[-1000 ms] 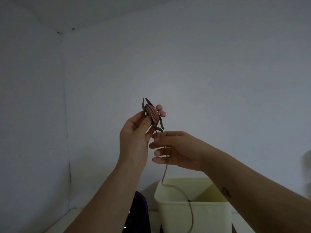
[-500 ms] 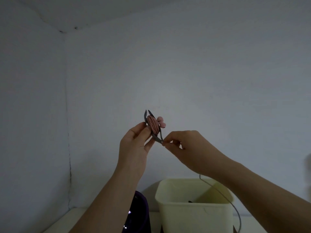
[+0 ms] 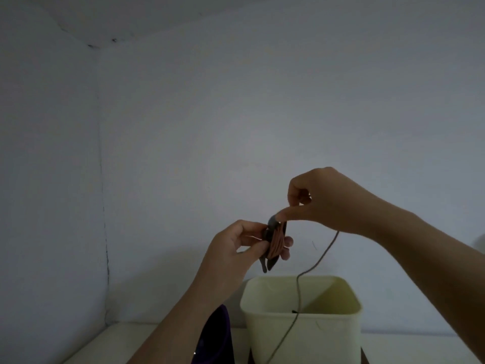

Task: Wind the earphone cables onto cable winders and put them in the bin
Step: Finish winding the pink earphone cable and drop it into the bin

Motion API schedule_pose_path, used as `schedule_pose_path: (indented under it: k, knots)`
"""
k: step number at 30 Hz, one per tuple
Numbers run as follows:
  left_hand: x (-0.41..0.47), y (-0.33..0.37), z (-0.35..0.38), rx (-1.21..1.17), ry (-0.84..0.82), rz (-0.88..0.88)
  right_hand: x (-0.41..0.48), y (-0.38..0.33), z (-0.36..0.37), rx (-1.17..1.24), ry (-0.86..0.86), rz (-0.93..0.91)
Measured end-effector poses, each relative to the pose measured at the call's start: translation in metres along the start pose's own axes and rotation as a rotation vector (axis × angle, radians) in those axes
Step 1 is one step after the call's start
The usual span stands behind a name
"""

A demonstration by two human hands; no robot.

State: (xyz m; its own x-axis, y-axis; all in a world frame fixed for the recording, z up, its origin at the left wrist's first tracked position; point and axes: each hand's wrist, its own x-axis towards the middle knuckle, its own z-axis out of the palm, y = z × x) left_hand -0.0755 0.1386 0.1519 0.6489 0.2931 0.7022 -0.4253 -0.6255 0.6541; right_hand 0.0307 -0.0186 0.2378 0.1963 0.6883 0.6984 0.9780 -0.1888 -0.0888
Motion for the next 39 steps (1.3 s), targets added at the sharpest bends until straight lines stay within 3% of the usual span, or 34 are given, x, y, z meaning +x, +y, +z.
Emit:
schedule_pose_path:
  k: [12,18,20,21,23,30,34,39]
  knots:
    - [-0.008,0.025,0.011,-0.36,-0.095,-0.011,-0.003,0.032,0.019,0.831,-0.036,0.042]
    - [-0.009,0.032,0.017,-0.416,-0.032,-0.03,-0.008,0.021,0.037,1.454,-0.281,0.039]
    - [-0.009,0.036,0.02,-0.455,-0.026,-0.023,-0.01,0.016,0.048,1.628,-0.429,-0.092]
    - [-0.009,0.036,0.021,-0.47,-0.021,-0.018,-0.009,0.017,0.056,1.632,-0.456,-0.186]
    - [-0.01,0.037,0.021,-0.483,0.014,-0.019,-0.01,0.015,0.062,1.563,-0.444,-0.17]
    - [-0.006,0.038,0.021,-0.643,0.141,-0.079,-0.016,0.01,0.082,1.217,-0.218,0.377]
    - [-0.005,0.033,0.016,-0.666,0.2,-0.124,-0.022,0.004,0.085,0.709,-0.005,0.245]
    - [-0.001,0.023,0.002,-0.615,0.293,-0.198,-0.031,-0.004,0.078,0.377,-0.025,0.067]
